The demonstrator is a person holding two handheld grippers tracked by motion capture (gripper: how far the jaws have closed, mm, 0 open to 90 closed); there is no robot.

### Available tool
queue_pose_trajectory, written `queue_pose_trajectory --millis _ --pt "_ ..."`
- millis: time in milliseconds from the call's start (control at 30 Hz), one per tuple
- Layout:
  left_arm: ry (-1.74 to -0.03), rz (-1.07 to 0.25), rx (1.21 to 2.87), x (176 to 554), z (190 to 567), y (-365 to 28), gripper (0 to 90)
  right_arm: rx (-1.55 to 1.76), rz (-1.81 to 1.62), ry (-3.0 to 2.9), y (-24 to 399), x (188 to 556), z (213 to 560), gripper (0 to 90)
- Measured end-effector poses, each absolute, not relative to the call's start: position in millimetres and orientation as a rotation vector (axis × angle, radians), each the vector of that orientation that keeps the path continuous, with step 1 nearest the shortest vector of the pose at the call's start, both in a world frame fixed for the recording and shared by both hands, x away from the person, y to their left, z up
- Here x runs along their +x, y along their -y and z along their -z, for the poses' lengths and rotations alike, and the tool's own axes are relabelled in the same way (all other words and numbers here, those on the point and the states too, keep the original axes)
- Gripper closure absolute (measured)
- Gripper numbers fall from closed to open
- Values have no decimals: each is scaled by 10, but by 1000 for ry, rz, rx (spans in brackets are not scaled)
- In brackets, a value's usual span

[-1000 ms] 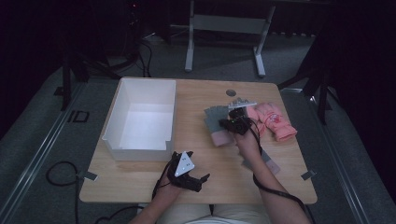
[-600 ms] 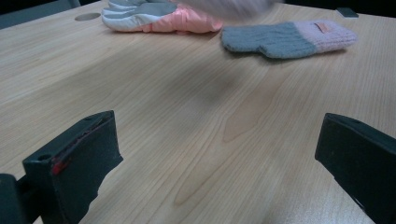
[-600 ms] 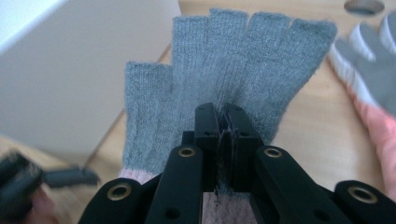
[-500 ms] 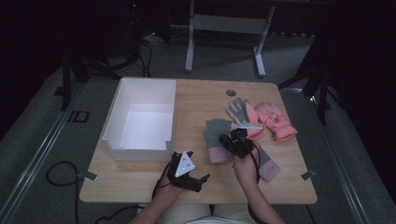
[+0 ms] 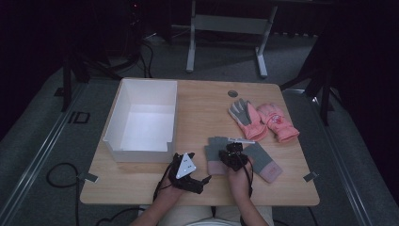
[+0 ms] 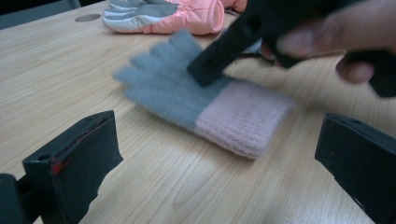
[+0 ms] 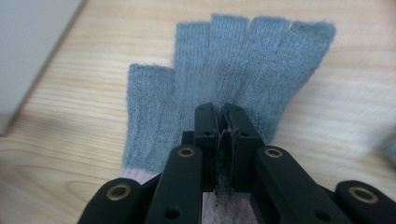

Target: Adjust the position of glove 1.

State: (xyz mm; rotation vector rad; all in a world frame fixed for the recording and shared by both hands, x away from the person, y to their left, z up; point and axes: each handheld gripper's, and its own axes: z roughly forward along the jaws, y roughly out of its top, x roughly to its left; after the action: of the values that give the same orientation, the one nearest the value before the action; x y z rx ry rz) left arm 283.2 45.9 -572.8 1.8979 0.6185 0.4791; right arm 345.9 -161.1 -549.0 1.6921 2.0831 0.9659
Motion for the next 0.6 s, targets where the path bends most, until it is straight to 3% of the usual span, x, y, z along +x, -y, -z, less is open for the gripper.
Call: queue_pose_trajectory --millis 200,267,600 --pt "-615 -478 1898 2832 5728 -460 0 1698 -964 -2063 1599 3473 5551 820" --pt "-618 -477 1899 2835 5729 -456 0 1690 -966 -2051 1608 3474 5528 775" --pt "-615 -473 1897 2836 5729 -456 0 1474 -1055 -2133 1866 3512 5209 739"
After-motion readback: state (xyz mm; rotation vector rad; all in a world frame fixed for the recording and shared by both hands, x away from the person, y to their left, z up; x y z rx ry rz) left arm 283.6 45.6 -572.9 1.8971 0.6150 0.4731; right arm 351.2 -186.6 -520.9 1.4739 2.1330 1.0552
